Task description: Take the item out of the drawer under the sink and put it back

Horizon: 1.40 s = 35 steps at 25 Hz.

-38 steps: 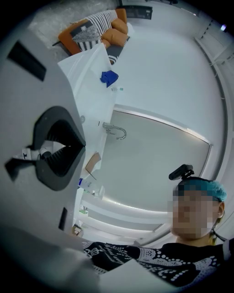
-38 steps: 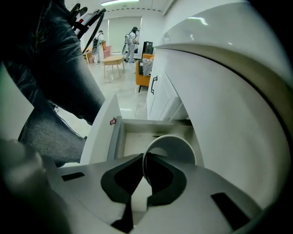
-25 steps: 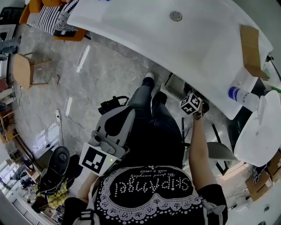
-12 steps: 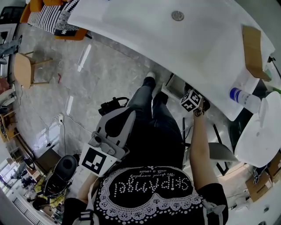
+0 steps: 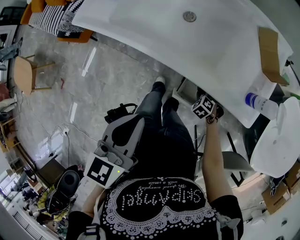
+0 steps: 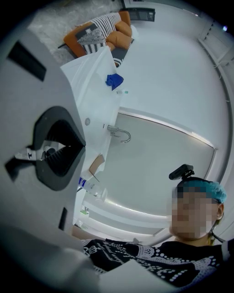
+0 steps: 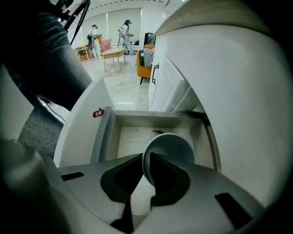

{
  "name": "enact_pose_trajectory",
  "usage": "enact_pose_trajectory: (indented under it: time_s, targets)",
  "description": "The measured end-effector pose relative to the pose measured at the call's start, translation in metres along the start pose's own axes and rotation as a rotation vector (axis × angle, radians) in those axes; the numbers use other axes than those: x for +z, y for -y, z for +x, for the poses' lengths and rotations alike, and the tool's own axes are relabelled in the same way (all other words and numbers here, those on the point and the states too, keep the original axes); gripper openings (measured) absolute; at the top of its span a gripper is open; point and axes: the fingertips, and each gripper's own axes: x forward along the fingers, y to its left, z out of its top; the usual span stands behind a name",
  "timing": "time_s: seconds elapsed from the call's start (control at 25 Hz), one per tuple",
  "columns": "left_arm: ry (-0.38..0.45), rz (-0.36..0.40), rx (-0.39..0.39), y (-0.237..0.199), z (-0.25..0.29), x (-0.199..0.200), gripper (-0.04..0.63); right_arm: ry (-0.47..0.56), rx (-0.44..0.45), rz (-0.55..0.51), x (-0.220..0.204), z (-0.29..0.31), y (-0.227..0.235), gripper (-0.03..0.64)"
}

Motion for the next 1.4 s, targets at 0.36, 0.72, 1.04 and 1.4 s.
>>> enact_pose_trajectory:
  time_s: [0.36, 0.72, 1.04, 1.4]
  targets:
    - [-0.001, -0.004, -0.01, 0.0, 0.0, -0.003, 0.005, -0.008, 0.008, 0.022, -0.002, 0.0, -0.003, 0.077]
    - [0.005, -0.006, -0.026, 0.0, 0.0, -0.001, 0.005, -0.007, -0.006, 0.014, -0.002, -0.009, -0.003, 0.078]
    - [0.016, -0.003, -0.047, 0.005, 0.0, 0.002, 0.005, 0.016, -0.021, 0.032, 0.0, -0.026, -0.006, 0.078]
    - [0.046, -0.003, -0.059, 0.009, -0.006, 0.004, 0.005, 0.083, -0.095, 0.092, 0.007, -0.062, -0.007, 0.077]
